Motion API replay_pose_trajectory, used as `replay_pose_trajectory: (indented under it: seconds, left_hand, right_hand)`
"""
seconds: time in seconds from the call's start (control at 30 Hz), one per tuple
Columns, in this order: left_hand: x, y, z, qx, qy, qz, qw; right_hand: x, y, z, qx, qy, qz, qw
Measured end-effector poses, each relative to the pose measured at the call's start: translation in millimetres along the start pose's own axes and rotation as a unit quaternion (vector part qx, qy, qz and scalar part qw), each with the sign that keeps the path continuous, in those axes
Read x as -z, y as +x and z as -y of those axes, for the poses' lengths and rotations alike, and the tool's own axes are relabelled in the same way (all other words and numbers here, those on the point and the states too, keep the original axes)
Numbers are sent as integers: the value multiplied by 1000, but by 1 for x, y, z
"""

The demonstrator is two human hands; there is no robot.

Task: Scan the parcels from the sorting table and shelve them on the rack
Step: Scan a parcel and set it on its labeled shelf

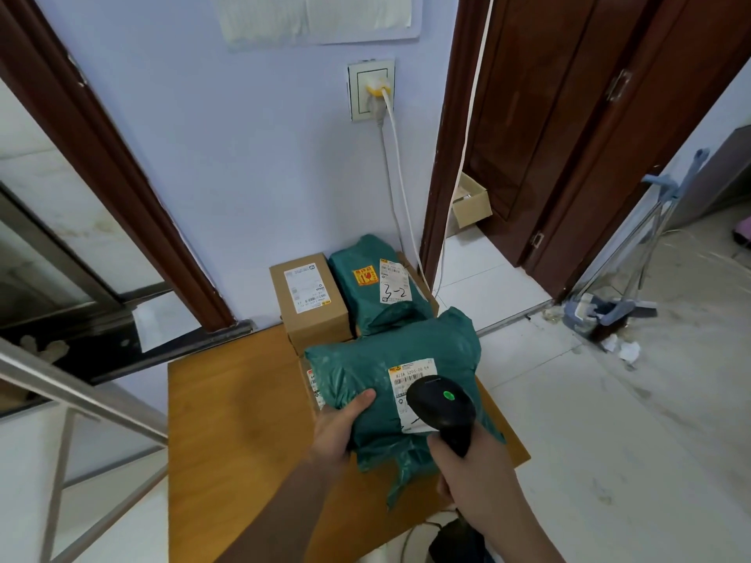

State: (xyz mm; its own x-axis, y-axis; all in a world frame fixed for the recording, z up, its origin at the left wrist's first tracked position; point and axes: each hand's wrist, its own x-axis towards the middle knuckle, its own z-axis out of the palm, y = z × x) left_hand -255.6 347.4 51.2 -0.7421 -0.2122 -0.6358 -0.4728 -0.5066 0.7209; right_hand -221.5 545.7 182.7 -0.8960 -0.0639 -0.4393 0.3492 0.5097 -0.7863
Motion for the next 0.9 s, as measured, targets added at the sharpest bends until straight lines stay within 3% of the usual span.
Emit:
replay_pose_trajectory:
  seconds: [0.67,0.9]
  left_hand:
    - [21,3,1,16,-44,17,999]
    - [47,-23,-1,-13,-62,28,998]
  right_hand:
    - [-26,-28,14,-33,25,-58,997]
    - [-28,-46,19,15,-7,-19,1000]
